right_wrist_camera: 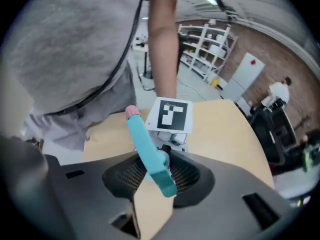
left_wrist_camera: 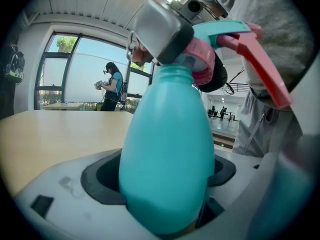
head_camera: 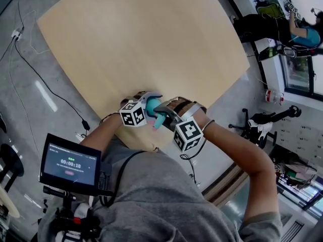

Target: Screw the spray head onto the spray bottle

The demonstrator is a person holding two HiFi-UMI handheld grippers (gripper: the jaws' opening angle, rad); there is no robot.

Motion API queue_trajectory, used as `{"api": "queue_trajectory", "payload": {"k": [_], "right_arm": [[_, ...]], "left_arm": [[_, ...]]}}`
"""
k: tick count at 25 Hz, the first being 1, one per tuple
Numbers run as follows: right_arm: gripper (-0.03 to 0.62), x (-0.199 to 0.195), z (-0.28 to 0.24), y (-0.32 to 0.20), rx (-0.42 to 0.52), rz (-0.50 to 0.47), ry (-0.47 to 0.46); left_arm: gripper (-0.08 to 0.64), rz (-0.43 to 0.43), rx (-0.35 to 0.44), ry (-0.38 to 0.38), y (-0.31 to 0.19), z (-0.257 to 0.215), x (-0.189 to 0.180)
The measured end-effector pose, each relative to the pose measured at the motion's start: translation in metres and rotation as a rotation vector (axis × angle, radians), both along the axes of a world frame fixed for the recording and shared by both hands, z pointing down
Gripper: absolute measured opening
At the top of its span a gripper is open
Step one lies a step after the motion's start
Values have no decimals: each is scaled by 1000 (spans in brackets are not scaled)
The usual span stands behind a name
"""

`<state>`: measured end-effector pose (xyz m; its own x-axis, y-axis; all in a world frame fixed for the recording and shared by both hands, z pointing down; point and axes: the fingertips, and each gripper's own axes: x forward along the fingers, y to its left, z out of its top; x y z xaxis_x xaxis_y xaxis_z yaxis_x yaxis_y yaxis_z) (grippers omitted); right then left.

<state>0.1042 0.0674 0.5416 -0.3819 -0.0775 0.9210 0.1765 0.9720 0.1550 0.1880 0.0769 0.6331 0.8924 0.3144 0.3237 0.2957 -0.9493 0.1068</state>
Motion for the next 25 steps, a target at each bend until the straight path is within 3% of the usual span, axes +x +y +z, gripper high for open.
{"api": "queue_trajectory", "payload": {"k": [3, 7, 10, 15, 21, 23, 25], "right_arm": [[141, 1, -4, -3, -43, 212, -129], [143, 7, -9, -9, -100, 410, -320], [143, 15, -9, -14, -158, 501, -394], [143, 6, -10, -15, -152, 449, -371], [143, 6, 2, -12, -141, 343, -199], [143, 7, 3, -14, -154, 405, -192], [142, 9, 3, -19, -181, 592, -242]], "left_arm": [[416, -9, -3, 2, 2, -1, 1], [416, -14, 1, 2, 2, -1, 0], [416, -16, 2, 3, 2, -2, -1], [416, -17, 4, 1, 1, -1, -3], [416, -16, 7, -3, 0, -1, -2], [416, -23, 11, -4, -1, -1, 0], [416, -48, 12, -6, -3, -1, 2]]}}
